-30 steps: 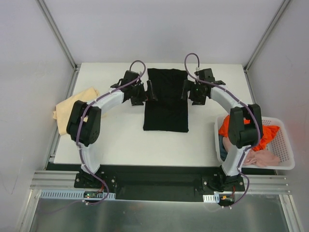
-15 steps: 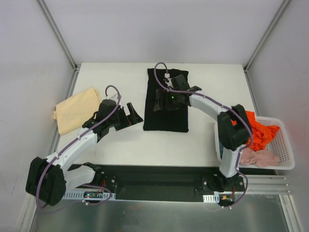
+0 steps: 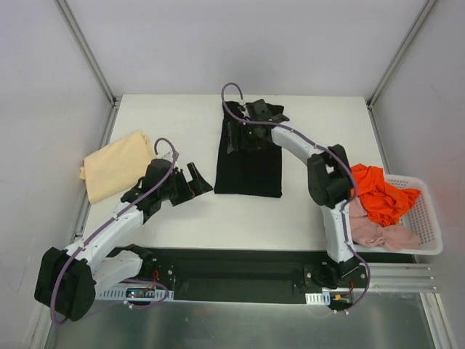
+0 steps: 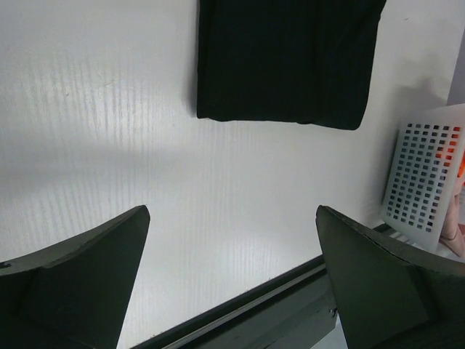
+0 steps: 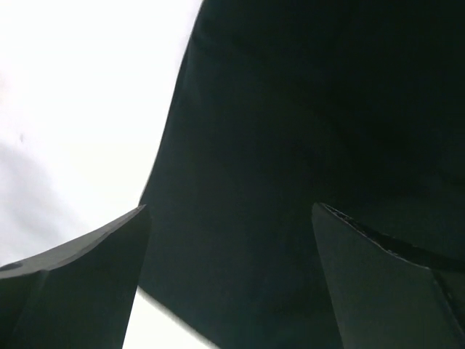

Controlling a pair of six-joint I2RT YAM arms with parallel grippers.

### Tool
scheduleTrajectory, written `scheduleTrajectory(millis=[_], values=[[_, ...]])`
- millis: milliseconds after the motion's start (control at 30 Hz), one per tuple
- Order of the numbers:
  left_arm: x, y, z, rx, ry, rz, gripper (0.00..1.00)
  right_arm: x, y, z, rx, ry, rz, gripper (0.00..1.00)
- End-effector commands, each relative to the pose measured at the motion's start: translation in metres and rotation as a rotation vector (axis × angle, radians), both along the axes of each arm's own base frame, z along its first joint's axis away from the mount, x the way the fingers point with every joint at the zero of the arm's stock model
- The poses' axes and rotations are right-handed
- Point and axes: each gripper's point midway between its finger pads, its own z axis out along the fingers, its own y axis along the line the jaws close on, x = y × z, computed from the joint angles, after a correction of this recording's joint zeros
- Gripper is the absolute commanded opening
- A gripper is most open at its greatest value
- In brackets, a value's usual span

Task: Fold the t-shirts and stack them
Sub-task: Fold the folded rectangular tshirt in 1/3 of the way, then grab one side of the 2/3 rectangular tshirt with both arms

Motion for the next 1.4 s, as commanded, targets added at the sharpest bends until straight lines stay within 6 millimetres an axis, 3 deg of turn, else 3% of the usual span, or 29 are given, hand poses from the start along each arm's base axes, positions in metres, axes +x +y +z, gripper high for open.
scheduleTrajectory(millis=[0,33,67,100,133,167,200,233,300,333,467,600,733,933,1000,1200,1233,1367], values=[[0.013,-0.009,0.006,0.002,-0.002,-0.013,0.99,-0.032,-0.033,0.111,0.031,-0.236,0.006,0.96],[0.017,-0.009,0.0,0.018,0.016,-0.011,0.99,-0.04,-0.042,0.116,0.028,-0.252,-0.013,0.96],[0.023,-0.011,0.005,0.021,0.007,-0.012,0.99,-0.045,-0.057,0.16,0.058,-0.372,-0.07,0.96],[0.025,-0.013,-0.003,0.035,0.037,-0.015,0.99,-0.065,-0.075,0.128,0.027,-0.324,-0.118,0.96],[0.032,-0.016,0.001,0.034,0.028,-0.019,0.99,-0.075,-0.097,0.168,0.057,-0.452,-0.197,0.96],[0.035,-0.017,-0.001,0.038,0.034,-0.02,0.99,-0.079,-0.108,0.174,0.087,-0.502,-0.255,0.96],[0.038,-0.018,-0.01,0.051,0.063,-0.02,0.99,-0.093,-0.123,0.151,0.077,-0.468,-0.314,0.96],[0.045,-0.019,-0.008,0.056,0.06,-0.011,0.99,-0.103,-0.137,0.168,0.12,-0.509,-0.37,0.96],[0.052,-0.021,-0.019,0.073,0.096,-0.006,0.99,-0.114,-0.15,0.155,0.144,-0.464,-0.422,0.96],[0.059,-0.026,-0.015,0.064,0.092,-0.013,0.99,-0.129,-0.143,0.141,0.175,-0.392,-0.358,0.96],[0.07,-0.037,-0.029,0.058,0.147,-0.032,0.99,-0.151,-0.149,0.108,0.133,-0.237,-0.33,0.97],[0.071,-0.041,-0.055,0.066,0.229,-0.036,0.95,-0.157,-0.158,0.081,0.088,-0.203,-0.361,0.97],[0.074,-0.046,-0.068,0.06,0.267,-0.032,0.8,-0.162,-0.16,0.057,0.041,-0.133,-0.364,0.99],[0.073,-0.056,-0.082,0.058,0.307,-0.048,0.47,-0.167,-0.161,0.026,-0.005,-0.04,-0.372,0.92],[0.073,-0.058,-0.085,0.066,0.31,-0.051,0.32,-0.169,-0.16,0.019,-0.013,-0.015,-0.367,0.9],[0.064,-0.061,-0.09,0.072,0.328,-0.066,0.04,-0.165,-0.161,0.007,-0.033,0.012,-0.39,0.89],[0.061,-0.06,-0.092,0.075,0.335,-0.065,0.0,-0.165,-0.159,0.007,-0.024,0.017,-0.385,0.88],[0.059,-0.055,-0.089,0.087,0.319,-0.045,0.0,-0.164,-0.156,-0.003,-0.027,0.057,-0.381,0.8]])
